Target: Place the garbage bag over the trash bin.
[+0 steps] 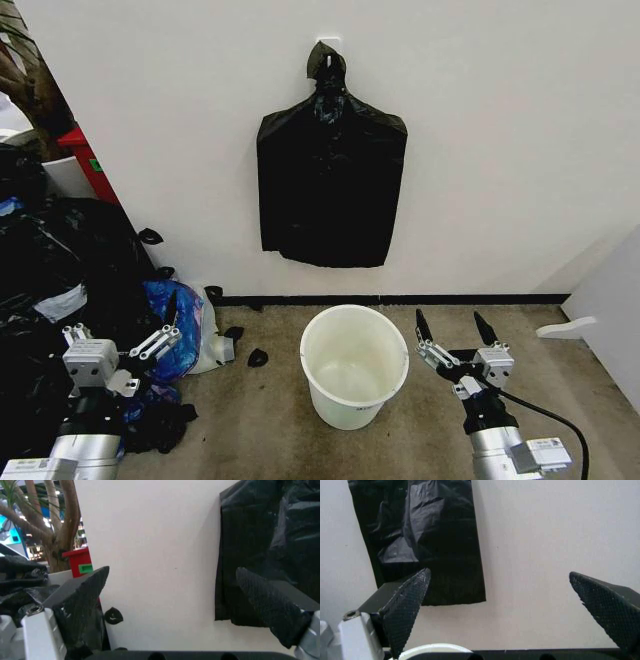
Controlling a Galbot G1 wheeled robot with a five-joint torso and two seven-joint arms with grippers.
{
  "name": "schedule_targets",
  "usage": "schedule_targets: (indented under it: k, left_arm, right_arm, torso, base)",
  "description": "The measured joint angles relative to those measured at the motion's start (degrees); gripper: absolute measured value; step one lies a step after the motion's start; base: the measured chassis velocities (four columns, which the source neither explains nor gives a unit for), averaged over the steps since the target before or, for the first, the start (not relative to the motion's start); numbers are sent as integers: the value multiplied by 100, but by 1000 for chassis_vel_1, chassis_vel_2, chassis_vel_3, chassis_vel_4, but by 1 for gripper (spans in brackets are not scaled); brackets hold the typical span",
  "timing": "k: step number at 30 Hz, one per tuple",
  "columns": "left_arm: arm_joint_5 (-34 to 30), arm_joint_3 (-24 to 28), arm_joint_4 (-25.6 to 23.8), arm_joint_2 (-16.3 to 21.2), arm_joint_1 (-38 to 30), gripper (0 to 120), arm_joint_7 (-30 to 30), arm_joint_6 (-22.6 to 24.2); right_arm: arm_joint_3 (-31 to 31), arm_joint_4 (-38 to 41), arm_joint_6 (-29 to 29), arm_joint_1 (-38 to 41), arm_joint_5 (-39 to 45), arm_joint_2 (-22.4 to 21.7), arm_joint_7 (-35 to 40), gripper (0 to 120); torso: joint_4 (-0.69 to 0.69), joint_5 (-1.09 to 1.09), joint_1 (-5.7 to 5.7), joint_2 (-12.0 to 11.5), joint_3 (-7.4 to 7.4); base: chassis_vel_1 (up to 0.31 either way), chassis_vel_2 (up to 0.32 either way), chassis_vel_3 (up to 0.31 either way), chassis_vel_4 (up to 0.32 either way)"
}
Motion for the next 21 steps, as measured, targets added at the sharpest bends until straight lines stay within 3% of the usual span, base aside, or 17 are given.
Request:
schedule_targets:
  k: [15, 18, 21]
  left_arm:
    - [-1, 21, 3, -14, -136, 100, -16, 20]
    - [4, 22, 2, -11, -150, 100, -17, 26]
    - [-16, 16, 2, 40, -221, 100, -25, 58]
  right_arm:
    - [-101, 207, -251, 5, 893, 0, 34, 100]
    - [-260, 332, -484, 59, 1571, -1, 112, 100]
    - [-912, 419, -709, 540, 2419, -1, 854, 100]
  torso:
    - [0, 0, 1, 0, 0]
    - [-1, -1, 1, 0, 0]
    - [-1, 0, 1, 0, 0]
  base:
    - [0, 0, 0, 0]
    - [0, 0, 0, 0]
    - [0, 0, 0, 0]
